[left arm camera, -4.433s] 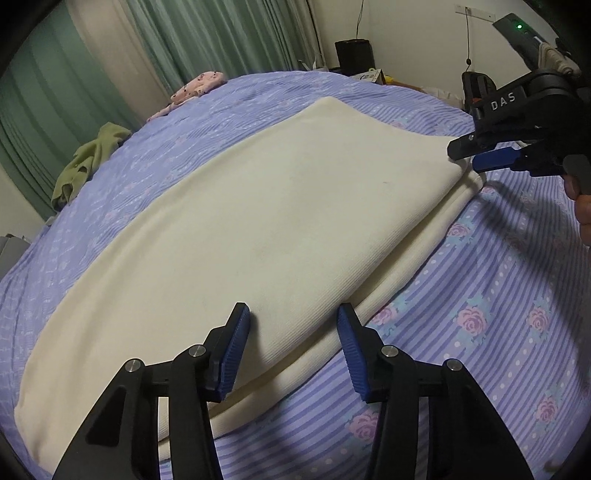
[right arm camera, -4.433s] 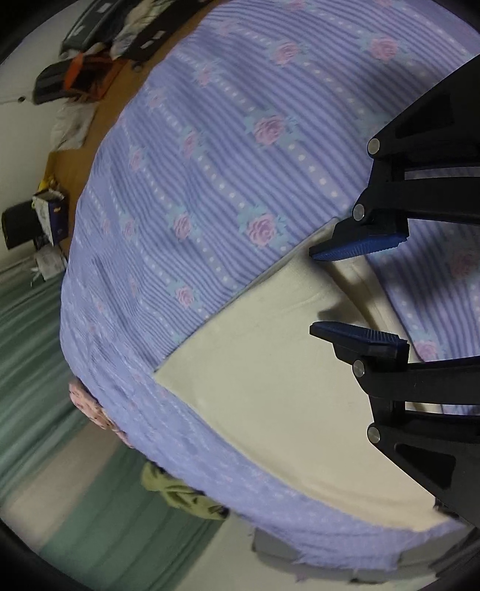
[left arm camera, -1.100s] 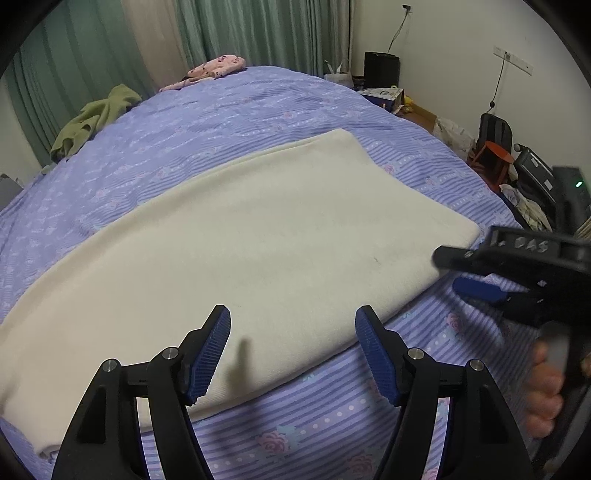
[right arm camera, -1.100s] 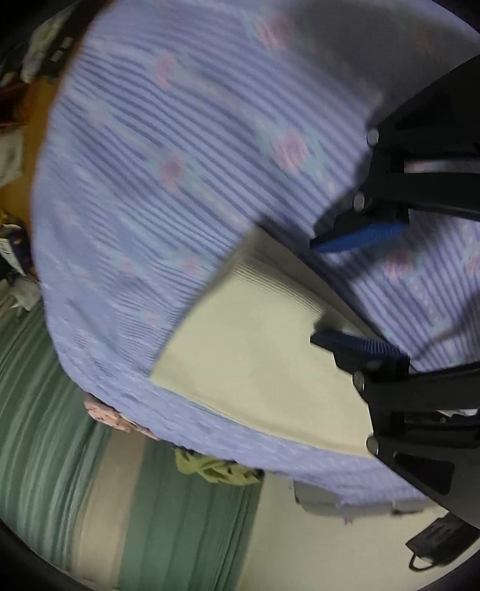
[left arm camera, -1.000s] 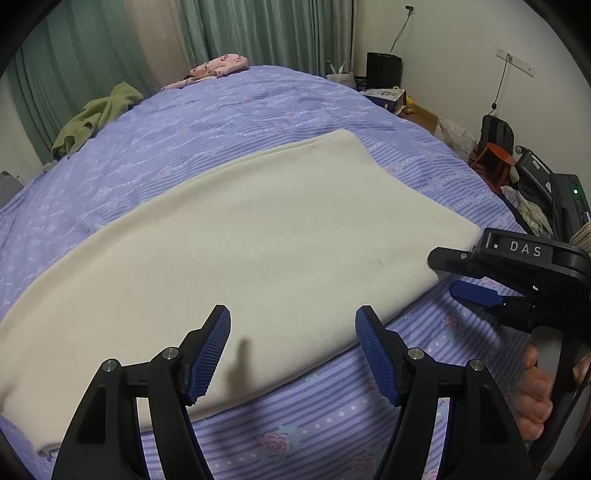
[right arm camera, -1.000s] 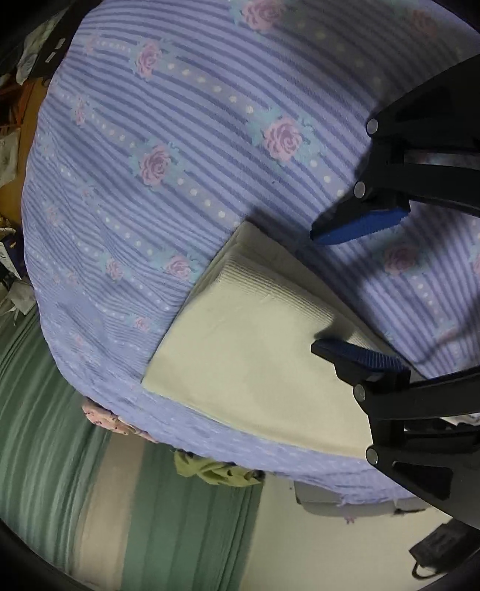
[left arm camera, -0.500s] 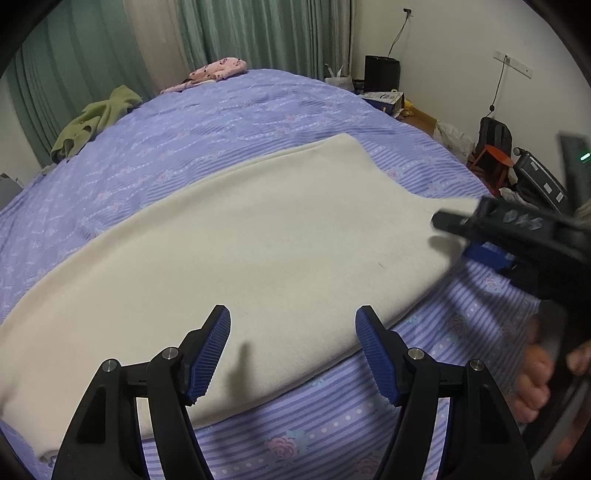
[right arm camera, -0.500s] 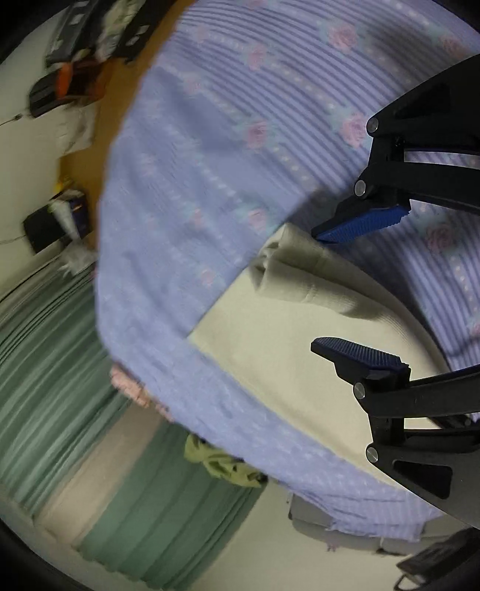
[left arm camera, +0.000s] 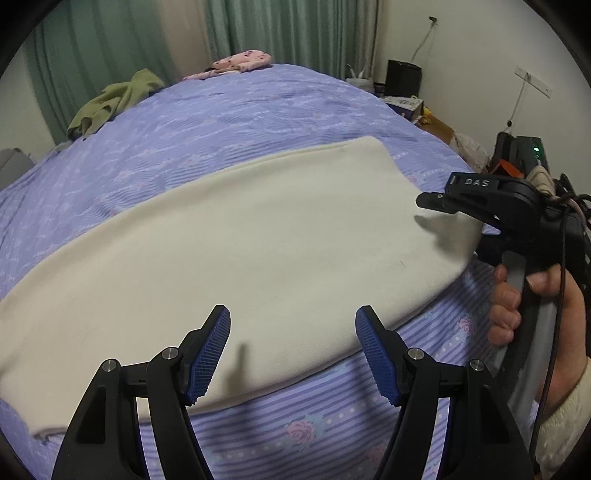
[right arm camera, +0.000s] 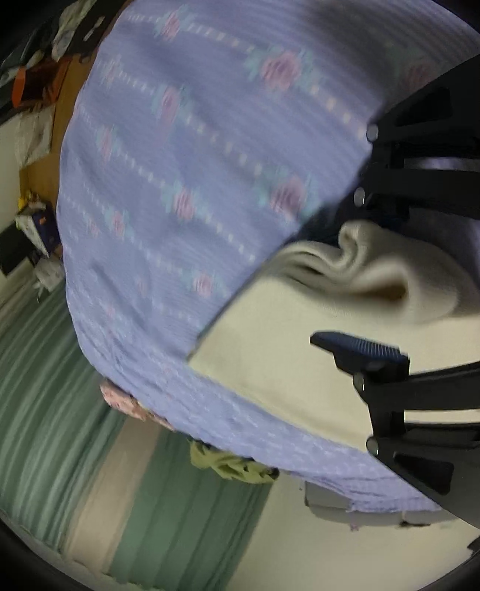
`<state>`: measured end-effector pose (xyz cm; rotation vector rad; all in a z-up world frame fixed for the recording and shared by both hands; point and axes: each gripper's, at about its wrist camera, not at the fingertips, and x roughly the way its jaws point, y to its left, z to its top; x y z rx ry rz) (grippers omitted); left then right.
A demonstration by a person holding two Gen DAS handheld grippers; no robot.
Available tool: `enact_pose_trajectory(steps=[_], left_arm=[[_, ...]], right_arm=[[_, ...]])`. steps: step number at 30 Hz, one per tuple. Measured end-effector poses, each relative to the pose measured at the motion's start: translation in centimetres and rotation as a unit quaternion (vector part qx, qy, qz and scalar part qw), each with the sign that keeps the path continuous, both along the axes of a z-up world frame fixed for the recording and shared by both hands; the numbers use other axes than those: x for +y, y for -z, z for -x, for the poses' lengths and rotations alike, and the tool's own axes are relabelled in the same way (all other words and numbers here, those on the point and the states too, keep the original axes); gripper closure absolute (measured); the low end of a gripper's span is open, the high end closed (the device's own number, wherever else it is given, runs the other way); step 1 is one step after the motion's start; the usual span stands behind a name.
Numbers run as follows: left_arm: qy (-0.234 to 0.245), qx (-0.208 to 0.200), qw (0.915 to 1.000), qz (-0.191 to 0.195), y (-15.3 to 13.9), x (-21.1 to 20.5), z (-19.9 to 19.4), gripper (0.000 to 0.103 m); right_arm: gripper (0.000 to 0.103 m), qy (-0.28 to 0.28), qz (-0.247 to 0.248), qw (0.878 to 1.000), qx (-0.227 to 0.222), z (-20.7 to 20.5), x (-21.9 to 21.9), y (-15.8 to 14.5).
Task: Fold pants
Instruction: 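Lift the cuff end with the right gripper and fold it toward the waistband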
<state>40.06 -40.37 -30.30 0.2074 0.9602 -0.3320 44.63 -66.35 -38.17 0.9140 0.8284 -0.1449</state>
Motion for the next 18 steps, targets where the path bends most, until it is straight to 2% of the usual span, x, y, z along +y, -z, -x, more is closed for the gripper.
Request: enact_pose_trajectory(steps=[5, 9, 12, 15, 18], left_arm=[[-0.018, -0.011, 0.9998, -0.005, -1.2, 1.9, 0.4, 0.033], [-0.036, -0.01, 0.9993, -0.006, -2.1, 3.9, 0.5, 0.033], [-0.057, -0.004, 0.9984, -0.003, -3.1, 6.0, 0.5, 0.033], [-0.083, 0.003, 0.9964, 0.017, -4.7, 9.3, 0.7, 0.033], [-0.107, 0.007, 0.9935, 0.039, -6.3, 12.6, 0.8, 0.033]], right_arm=[[0.078, -0.025, 0.027, 0.999, 0.012, -1.3, 0.9, -0.8], [0.081, -0.021, 0.071, 0.997, 0.015, -0.2, 1.6, -3.1], [0.081, -0.034, 0.12, 0.992, 0.001, 0.9, 3.3, -6.8], [0.081, -0.071, 0.177, 0.982, -0.02, 1.2, 6.9, -11.5], [0.081, -0.102, 0.201, 0.973, -0.043, 1.1, 10.3, -15.0]])
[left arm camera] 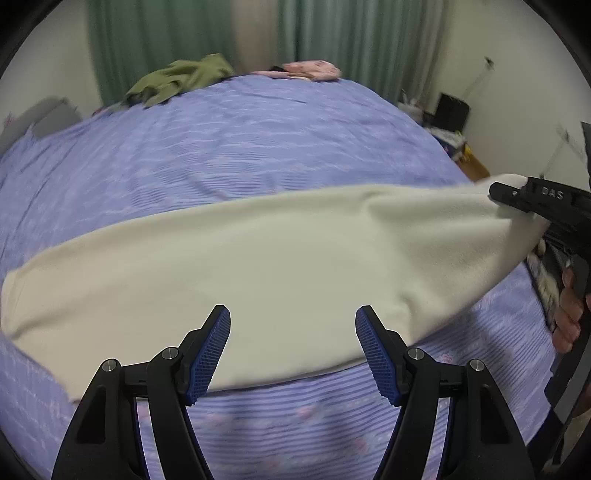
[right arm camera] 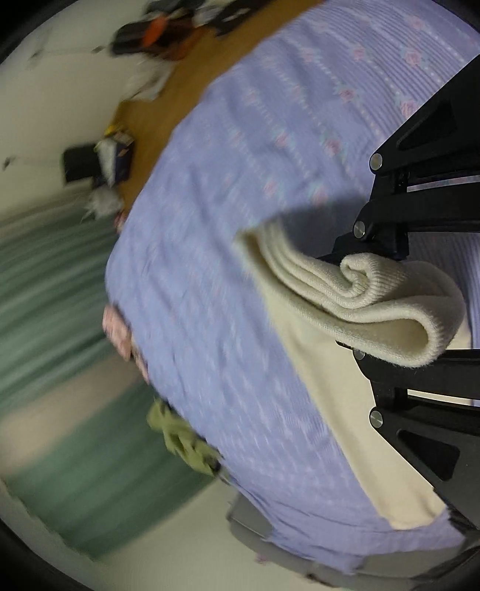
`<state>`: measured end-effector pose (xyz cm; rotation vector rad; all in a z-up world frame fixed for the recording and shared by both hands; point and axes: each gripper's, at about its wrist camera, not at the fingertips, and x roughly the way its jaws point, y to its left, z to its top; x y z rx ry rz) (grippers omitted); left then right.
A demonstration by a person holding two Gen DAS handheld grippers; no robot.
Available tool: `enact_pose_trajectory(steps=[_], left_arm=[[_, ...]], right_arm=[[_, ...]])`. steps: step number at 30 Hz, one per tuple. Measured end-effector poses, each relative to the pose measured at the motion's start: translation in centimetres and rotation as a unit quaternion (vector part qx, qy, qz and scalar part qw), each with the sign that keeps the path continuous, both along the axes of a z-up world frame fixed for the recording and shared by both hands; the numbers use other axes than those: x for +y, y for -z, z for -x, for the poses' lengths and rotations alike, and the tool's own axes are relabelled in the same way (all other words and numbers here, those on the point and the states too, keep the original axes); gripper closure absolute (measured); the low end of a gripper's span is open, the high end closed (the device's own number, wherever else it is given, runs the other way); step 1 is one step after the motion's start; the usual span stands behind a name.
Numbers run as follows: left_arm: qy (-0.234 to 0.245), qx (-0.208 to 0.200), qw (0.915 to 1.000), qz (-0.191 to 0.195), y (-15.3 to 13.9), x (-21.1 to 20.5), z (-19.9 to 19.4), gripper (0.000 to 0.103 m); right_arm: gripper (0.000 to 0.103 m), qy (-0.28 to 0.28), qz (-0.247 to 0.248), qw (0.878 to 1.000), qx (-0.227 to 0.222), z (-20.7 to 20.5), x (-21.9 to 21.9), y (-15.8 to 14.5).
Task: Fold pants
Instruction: 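Lift the cuff end with the right gripper and fold it toward the waistband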
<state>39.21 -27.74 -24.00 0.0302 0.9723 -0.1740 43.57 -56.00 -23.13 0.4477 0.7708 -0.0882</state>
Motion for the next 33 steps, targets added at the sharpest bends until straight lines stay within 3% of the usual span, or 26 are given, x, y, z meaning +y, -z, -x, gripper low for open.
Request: enact_pose_trajectory(steps=[8, 14, 19, 25, 29, 33], left_arm=[[-0.045, -0.01, 0.9987, 0.02, -3.9, 11.4, 1.6, 0.031], [-0.063, -0.001, 0.998, 0.01, -3.3, 19.6, 2.4, 0.03], [-0.077, 0.016, 0.9968, 0.011, -1.9, 24.5, 2.9, 0.03], [-0.098, 0.043, 0.9943, 0.005, 0.7, 29.6, 3.2, 0.03], [-0.117, 0.053, 0.9917, 0.0, 2.0, 32.2, 3.7, 0.03], [-0.13, 0.061, 0.9896, -0.004, 2.9, 33.9, 3.6, 0.03]], right_arm=[[0.081, -0.095, 0.064, 0.993, -0.026, -1.1, 11.8, -6.8], [0.081, -0.191, 0.132, 0.972, -0.021, -0.5, 23.4, -8.7], [0.081, -0.27, 0.158, 0.95, 0.016, -0.7, 31.8, -6.6], [0.081, -0.352, 0.189, 0.913, 0.087, -1.0, 41.3, -0.4], [0.081, -0.388, 0.194, 0.893, 0.12, -0.5, 45.5, 3.0], [0.08, -0.397, 0.196, 0.884, 0.151, -0.2, 47.7, 5.8]])
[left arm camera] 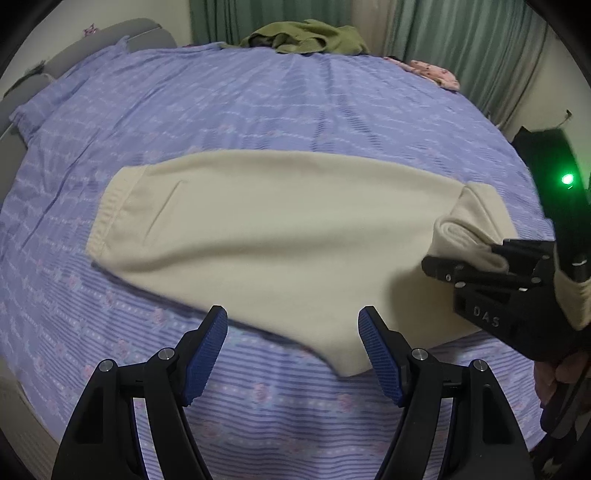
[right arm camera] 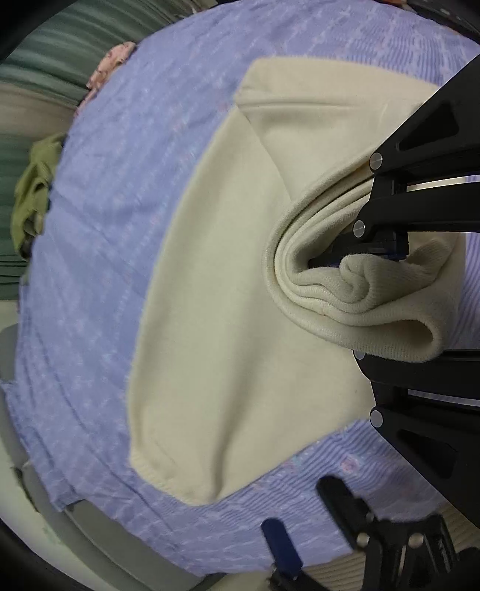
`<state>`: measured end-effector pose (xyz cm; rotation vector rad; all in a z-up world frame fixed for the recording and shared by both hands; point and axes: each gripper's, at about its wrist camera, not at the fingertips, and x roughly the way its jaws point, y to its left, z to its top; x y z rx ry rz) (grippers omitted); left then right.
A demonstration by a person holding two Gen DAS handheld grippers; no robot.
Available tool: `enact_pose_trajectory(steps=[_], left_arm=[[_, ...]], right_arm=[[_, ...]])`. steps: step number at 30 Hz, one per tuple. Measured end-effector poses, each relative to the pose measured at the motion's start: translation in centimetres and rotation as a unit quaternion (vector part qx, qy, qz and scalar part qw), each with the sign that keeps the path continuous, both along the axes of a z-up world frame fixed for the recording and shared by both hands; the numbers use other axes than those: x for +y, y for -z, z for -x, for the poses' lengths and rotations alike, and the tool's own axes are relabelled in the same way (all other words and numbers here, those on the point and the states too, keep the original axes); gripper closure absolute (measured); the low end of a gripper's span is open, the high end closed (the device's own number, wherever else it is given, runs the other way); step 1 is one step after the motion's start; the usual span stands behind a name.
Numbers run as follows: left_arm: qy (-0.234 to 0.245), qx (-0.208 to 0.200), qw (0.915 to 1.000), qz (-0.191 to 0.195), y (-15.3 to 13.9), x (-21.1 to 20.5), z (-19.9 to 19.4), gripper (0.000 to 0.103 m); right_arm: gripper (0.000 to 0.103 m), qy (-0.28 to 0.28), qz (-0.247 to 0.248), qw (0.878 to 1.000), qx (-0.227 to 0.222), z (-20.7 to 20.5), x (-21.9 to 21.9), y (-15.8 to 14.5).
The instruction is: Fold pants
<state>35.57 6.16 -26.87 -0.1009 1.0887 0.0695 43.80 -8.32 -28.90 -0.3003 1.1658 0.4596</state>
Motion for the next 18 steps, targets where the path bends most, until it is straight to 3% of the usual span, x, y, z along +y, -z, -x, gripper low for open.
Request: enact_pose_trajectory(steps=[6, 8, 10, 13, 18], left_arm=[[-0.006, 0.002, 1.0, -0.008, 0.1, 1.0, 0.3, 0.03], [-0.007, 0.002, 0.9998, -0.017, 0.0, 0.9, 0.2, 0.028], [-0.007, -0.002, 0.9996, -0.028, -0.2, 0.9, 0.2, 0.027], [-0.008, -0.006, 0.9991, -0.042, -0.7, 1.0, 0.2, 0.027], [0.025, -0.033, 0.999, -0.014, -1.9, -0.1, 0.5, 0.022]], right_arm=[[0.074, 0.019, -0.031, 0.998, 0.042, 0.0, 0.1, 1.6], [0.067, 0.021, -0.043, 0.997, 0.053, -0.3, 0.1, 1.7], [0.059, 0.02, -0.077, 0.995, 0.067, 0.1, -0.3, 1.1], [0.057, 0.014, -0.141, 0.986, 0.094, 1.0, -0.5, -0.2], [0.055, 0.081, -0.188, 0.979, 0.015, 3.5, -4.7, -5.2]])
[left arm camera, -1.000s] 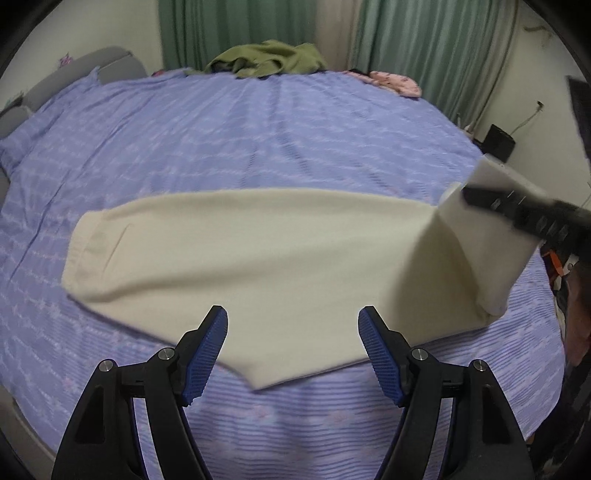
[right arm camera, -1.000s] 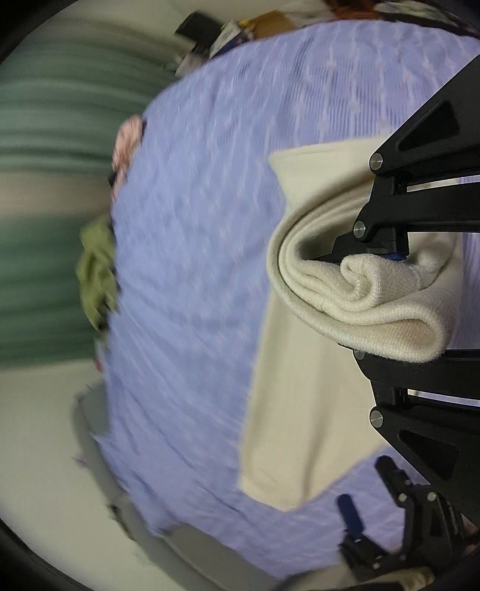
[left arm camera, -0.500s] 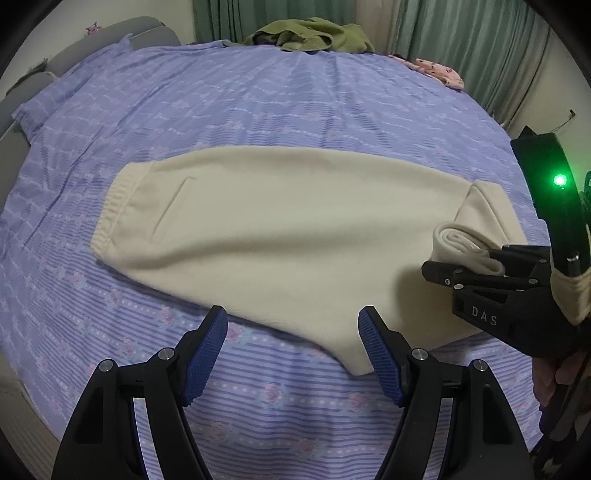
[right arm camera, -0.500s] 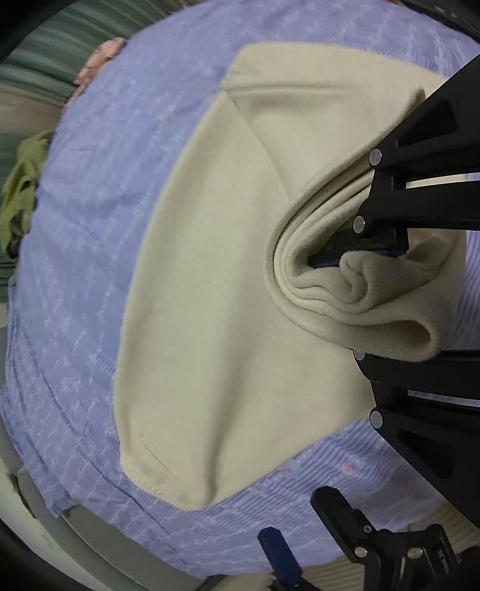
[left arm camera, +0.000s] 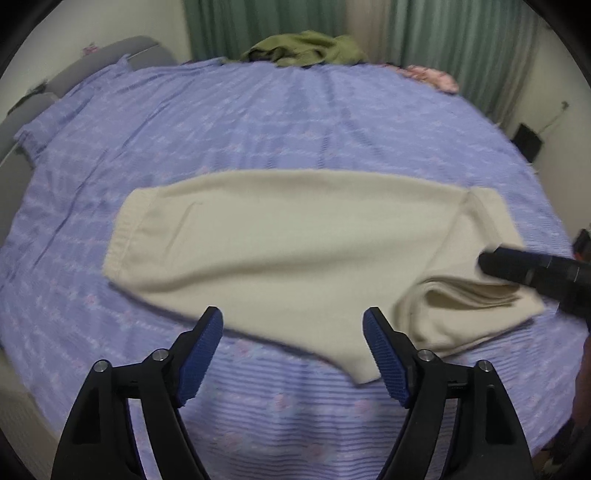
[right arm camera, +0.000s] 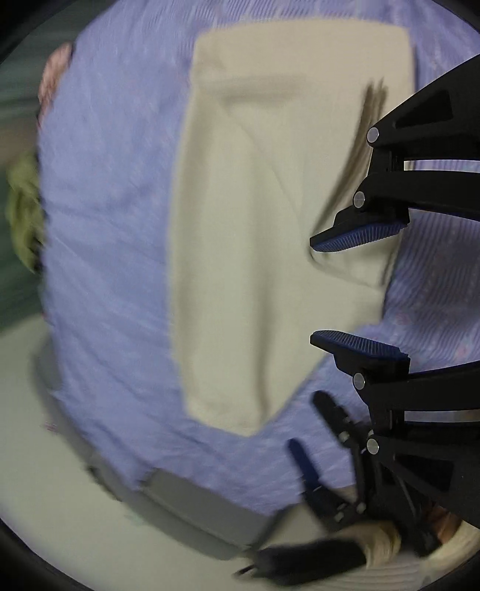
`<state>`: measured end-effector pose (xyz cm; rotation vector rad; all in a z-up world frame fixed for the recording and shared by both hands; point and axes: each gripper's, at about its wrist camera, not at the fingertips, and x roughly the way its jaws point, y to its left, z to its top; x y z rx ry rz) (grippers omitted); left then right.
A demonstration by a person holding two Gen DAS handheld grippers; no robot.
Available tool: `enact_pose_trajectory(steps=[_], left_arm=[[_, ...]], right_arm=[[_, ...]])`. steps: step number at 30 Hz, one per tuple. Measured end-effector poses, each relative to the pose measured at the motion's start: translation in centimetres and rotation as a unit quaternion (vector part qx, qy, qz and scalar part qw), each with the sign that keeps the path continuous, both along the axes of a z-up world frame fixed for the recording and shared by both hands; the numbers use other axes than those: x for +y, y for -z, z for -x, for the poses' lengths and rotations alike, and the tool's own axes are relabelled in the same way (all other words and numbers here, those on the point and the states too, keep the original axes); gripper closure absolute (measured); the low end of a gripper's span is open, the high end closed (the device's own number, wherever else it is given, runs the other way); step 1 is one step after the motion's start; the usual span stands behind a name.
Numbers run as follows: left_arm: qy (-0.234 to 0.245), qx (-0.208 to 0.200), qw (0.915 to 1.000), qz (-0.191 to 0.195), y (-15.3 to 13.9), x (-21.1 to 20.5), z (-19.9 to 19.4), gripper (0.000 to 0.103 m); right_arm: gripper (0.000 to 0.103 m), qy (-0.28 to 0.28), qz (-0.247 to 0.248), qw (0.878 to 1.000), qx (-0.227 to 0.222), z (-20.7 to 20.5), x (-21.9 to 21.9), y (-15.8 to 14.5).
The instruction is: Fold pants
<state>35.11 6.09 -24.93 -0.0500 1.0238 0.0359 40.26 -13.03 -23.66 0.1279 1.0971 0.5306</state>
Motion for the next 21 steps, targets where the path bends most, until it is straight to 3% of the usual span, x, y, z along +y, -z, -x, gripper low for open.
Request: enact_pose_trajectory(steps=[2, 3, 5, 11, 14, 17, 18, 21], left_arm=[[0.033, -0.006, 0.9988, 0.036, 0.1, -1.1, -0.2, 0.022], [0.044, -0.007, 0.9977, 0.051, 0.4, -1.5, -0.4, 0.022], [0.059, -0.003, 0.9955, 0.074, 1.3, -2.6, -1.1, 0.022], [0.064, 0.047, 0.9883, 0.13, 5.4, -5.0, -4.4, 0.022], [0.06, 0.074, 0.9846, 0.147, 7.2, -5.6, -5.2, 0.027], [0.056, 0.1, 0.9799, 0.163, 8.9, -5.9, -5.4, 0.043], [0.055, 0.109, 0.9782, 0.168, 9.4, -5.9, -5.4, 0.053], [0.05, 0.113, 0.9762, 0.178, 10.2, -5.6, -5.0, 0.062]], right_arm=[[0.039, 0.052, 0.005, 0.998, -0.021, 0.2, -2.6, -1.0], [0.037, 0.083, 0.007, 0.996, -0.03, 0.3, -4.1, -1.3], [0.036, 0.148, 0.011, 0.988, -0.034, 0.3, -7.5, -1.1], [0.036, 0.264, -0.051, 0.962, 0.044, -0.9, -14.2, 3.2], [0.036, 0.278, -0.071, 0.955, 0.07, -1.4, -14.8, 5.3], [0.036, 0.279, -0.078, 0.953, 0.089, -1.9, -14.6, 7.2], [0.036, 0.28, -0.081, 0.952, 0.096, -2.1, -14.3, 7.8], [0.036, 0.276, -0.09, 0.948, 0.13, -3.1, -13.8, 9.5]])
